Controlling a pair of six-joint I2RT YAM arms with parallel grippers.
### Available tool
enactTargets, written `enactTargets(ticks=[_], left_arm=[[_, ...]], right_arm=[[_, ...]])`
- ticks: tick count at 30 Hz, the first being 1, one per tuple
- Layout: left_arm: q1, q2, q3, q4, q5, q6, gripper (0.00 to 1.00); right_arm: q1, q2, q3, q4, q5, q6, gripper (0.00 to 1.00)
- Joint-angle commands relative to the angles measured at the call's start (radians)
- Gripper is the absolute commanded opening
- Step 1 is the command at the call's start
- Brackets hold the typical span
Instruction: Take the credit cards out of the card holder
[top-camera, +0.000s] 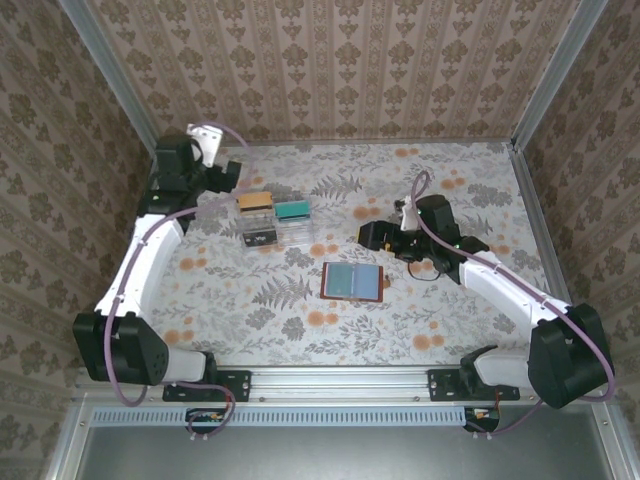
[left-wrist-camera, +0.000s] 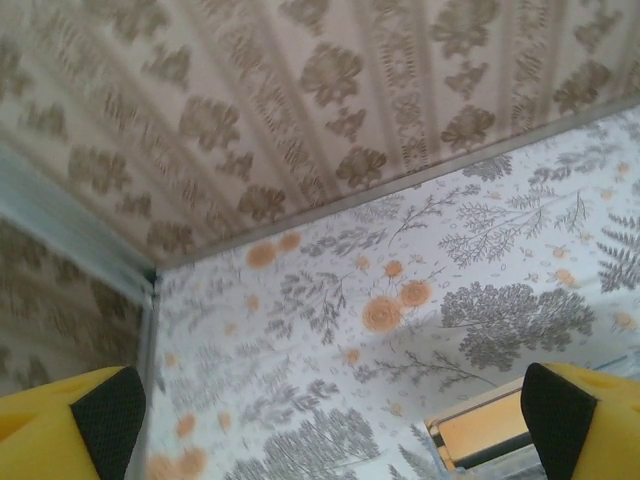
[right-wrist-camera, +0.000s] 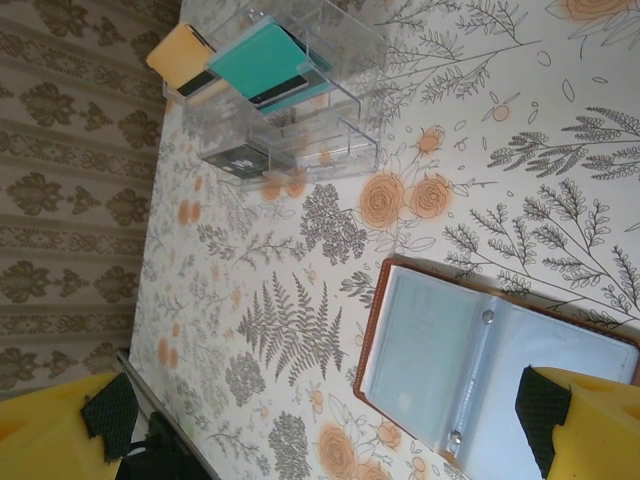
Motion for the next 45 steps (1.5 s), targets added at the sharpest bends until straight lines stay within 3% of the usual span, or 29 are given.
enactTargets(ticks=[1, 6, 10, 16, 19, 22, 28, 36, 45], left_arm=[[0.013, -0.059, -0.033, -0.148, 0.072, -0.263, 1.00], [-0.007, -0.176, -0.214, -0.088, 0.177, -0.478, 0.90], [-0.100, -0.209, -0.301, -0.125, 0.166, -0.620, 0.78], [-0.313, -0.204, -0.441, -0.075, 0.080, -0.821, 0.63], [-0.418, -0.164, -0.491, -0.008, 0.070, -0.911, 0.50], [-0.488, -0.085, -0.484, 0.008, 0.077, -0.950, 0.44], [-0.597, 0.066, -0.447, 0.098, 0.123, -0.990, 0.43], [-0.632, 0.273, -0.382, 0.183, 0.303, -1.000, 0.39], [-0.632, 0.360, -0.344, 0.182, 0.357, -0.988, 0.39]], right_arm=[[0.035, -0.017, 0.002, -0.055, 0.071, -0.033, 1.00], [0.089, -0.001, -0.011, -0.114, 0.174, -0.064, 0.97], [0.112, 0.017, -0.047, -0.158, 0.246, -0.077, 0.82], [0.131, 0.055, -0.111, -0.150, 0.282, -0.070, 0.46], [0.144, 0.089, -0.126, -0.145, 0.309, -0.065, 0.38], [0.152, 0.117, -0.137, -0.142, 0.327, -0.066, 0.36], [0.167, 0.199, -0.142, -0.148, 0.372, -0.058, 0.30], [0.180, 0.237, -0.153, -0.115, 0.364, -0.046, 0.29], [0.184, 0.242, -0.159, -0.105, 0.363, -0.040, 0.28]])
